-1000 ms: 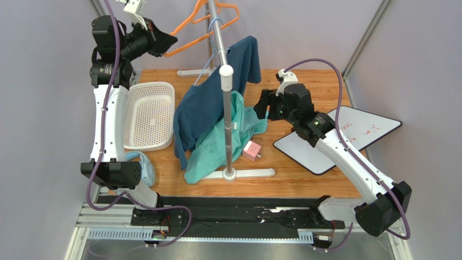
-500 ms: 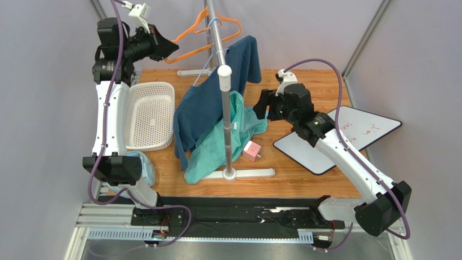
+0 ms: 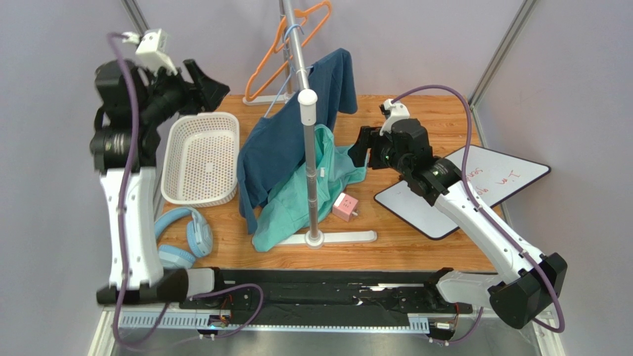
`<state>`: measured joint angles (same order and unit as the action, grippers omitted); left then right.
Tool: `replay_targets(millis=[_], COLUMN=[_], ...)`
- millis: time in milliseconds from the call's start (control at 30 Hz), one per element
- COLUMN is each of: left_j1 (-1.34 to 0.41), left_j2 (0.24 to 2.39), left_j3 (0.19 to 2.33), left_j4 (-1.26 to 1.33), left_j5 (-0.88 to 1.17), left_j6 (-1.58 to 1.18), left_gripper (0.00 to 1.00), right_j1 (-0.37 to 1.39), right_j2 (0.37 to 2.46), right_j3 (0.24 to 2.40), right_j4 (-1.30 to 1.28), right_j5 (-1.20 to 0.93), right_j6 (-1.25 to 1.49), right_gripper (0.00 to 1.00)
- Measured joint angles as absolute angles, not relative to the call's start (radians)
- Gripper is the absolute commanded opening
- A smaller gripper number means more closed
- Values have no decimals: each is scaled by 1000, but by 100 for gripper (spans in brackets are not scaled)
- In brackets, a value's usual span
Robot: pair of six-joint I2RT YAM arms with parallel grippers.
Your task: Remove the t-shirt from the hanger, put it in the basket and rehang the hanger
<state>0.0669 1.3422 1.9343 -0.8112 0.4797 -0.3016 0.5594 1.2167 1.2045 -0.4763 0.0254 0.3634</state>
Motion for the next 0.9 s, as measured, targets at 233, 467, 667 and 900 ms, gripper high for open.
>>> replay_targets(millis=[233,467,667,900], left_j1=[64,39,-24,-235], left_j2=[726,426,348,411], left_j3=[1425,889,627,514], left_j4=[-602,-387,-375,-350], left_j5=[619,825,828,695], left_j6=[-482,-730,-789,-793], left_gripper=[63,63,77,75], right_j1=[559,559,559,559], right_j2=[1135,1085,1081,1083], right_j3=[1107,1013,969,960], right_j4=[-474,-447,-429,-389], right_j5=[24,23,0,-73], right_j6=[396,428,466,508], right_gripper=[70,68,68,77])
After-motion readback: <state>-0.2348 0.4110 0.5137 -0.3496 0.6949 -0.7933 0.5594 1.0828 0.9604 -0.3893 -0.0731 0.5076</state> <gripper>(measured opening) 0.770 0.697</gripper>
